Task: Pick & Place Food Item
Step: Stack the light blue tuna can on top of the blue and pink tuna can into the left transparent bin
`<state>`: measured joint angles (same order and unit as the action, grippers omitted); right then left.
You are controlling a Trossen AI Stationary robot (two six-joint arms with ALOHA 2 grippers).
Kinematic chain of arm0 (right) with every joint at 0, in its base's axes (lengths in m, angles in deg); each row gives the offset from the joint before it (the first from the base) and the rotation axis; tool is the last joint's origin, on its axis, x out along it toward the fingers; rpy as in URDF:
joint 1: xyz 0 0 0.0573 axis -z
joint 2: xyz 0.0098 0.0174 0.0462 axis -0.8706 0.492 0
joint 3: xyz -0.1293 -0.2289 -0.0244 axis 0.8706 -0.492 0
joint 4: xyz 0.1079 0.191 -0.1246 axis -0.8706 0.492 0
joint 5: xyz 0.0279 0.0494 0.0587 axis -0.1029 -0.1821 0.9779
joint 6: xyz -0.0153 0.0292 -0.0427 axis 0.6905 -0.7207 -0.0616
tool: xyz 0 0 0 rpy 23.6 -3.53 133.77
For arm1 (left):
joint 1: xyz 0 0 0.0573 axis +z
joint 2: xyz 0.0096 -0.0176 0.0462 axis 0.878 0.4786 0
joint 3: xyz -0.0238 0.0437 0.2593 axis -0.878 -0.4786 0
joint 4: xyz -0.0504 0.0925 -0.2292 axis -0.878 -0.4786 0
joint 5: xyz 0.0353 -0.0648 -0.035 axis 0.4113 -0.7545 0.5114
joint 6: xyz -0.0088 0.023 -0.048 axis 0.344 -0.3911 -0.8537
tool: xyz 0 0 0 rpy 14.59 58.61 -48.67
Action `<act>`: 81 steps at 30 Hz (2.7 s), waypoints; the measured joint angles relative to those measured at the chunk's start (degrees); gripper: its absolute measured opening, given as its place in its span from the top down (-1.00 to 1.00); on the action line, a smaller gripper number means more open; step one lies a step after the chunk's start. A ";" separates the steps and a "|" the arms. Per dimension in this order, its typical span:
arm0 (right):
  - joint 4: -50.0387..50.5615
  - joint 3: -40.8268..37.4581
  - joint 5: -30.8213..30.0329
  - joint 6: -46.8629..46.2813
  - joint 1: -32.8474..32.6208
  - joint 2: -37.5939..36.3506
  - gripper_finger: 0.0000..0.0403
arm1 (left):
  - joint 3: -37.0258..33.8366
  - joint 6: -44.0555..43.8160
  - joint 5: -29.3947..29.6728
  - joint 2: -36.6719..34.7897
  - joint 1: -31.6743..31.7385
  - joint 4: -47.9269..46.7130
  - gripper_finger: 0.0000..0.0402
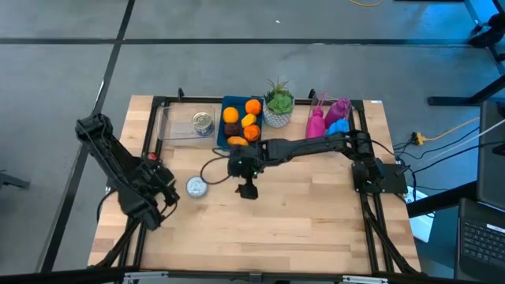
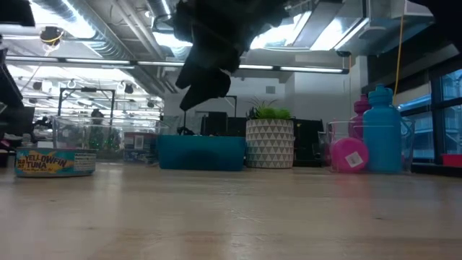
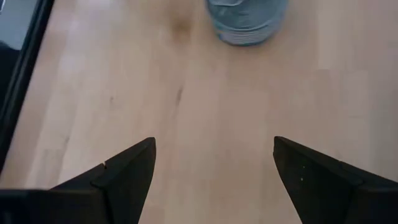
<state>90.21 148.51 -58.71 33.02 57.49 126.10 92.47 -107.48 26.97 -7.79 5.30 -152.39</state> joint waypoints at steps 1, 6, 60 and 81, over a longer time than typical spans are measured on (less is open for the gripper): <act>0.04 0.00 0.01 -0.15 -0.47 -0.02 -0.59 | -0.60 0.88 -0.97 0.30 1.57 -0.41 -0.25; 1.83 0.00 -0.55 -0.43 -3.67 -1.78 -0.59 | -1.60 14.53 -8.33 3.47 11.38 4.49 -0.13; 46.07 -43.00 -38.79 -72.35 -16.58 -26.19 -0.59 | 7.97 103.25 26.56 0.24 24.65 70.93 0.26; 20.36 -48.11 -32.56 -64.81 -13.27 -28.09 -0.59 | 7.80 98.01 28.37 2.14 22.66 66.41 0.30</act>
<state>110.57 100.41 -91.27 -31.78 44.22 98.02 100.27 -9.48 55.34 -5.64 27.97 -85.99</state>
